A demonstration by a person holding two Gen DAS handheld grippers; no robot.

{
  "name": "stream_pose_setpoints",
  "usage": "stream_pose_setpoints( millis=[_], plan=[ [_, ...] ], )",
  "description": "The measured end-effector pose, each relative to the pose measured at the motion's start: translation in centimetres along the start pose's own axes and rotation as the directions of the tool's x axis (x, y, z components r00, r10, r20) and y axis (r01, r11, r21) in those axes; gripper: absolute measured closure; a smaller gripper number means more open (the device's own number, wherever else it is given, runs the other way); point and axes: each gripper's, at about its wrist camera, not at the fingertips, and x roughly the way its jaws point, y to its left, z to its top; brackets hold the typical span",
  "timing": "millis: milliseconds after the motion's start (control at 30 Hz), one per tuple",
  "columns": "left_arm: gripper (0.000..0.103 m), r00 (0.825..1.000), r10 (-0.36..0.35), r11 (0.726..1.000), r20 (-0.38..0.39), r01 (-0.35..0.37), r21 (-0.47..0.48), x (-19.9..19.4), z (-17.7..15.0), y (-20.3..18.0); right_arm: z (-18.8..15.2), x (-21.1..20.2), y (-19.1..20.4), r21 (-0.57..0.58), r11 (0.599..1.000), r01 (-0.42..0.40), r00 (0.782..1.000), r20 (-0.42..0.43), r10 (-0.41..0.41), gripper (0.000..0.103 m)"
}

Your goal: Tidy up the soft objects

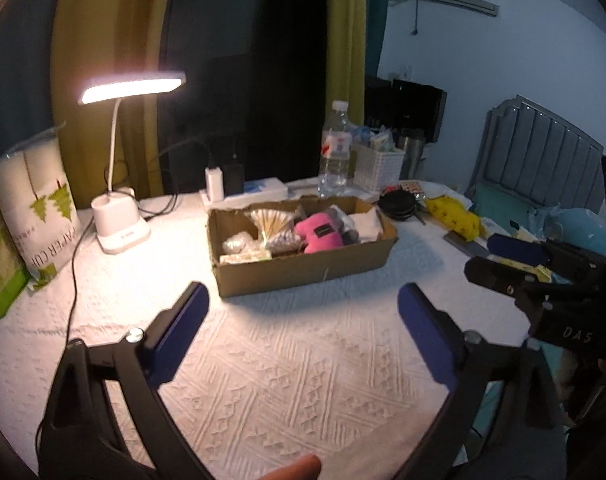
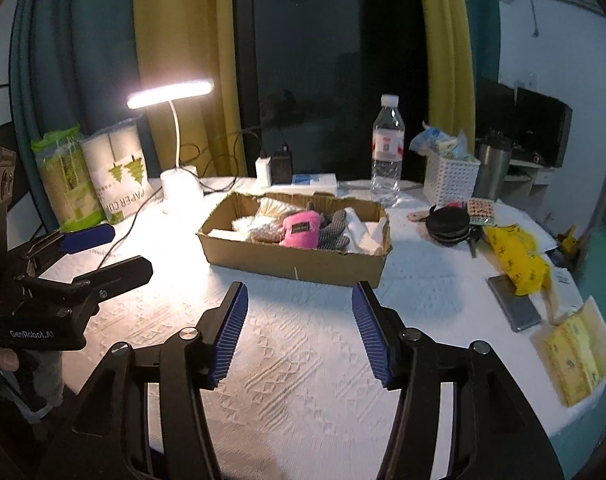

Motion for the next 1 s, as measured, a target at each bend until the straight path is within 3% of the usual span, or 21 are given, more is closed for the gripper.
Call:
stream_pose_setpoints(
  millis=[333,500,667,767,1000],
  plan=[
    [0.006,0.994,0.010,1.000,0.110,-0.013,0.019,-5.5,1.4,-0.6,1.4,-4.6,2.1,-0.027,1.000,0.010,0.995,0.097,-0.008,0.043],
    [0.006,0.990,0.011,1.000,0.140,-0.014,0.023,-7.8,2.7,-0.6,2.6,-6.5,3.1,-0.044,0.999,0.010,0.988,0.152,-0.003,0.036],
    [0.006,0.976,0.043,0.998,0.213,-0.052,0.040,-10.3,3.7,-0.9,3.7,-8.5,3.2,-0.034,0.999,0.013,0.979,0.202,-0.006,0.035],
    [0.006,0.957,0.064,0.996,0.283,-0.081,0.047,-11.9,3.9,-1.2,4.1,-9.3,3.2,-0.038,0.999,0.018,0.975,0.224,-0.009,0.035],
    [0.006,0.949,0.074,0.995,0.306,-0.092,0.045,-12.9,4.5,-0.8,4.3,-9.7,3.1,-0.030,0.999,0.020,0.971,0.239,-0.013,0.035]
  ],
)
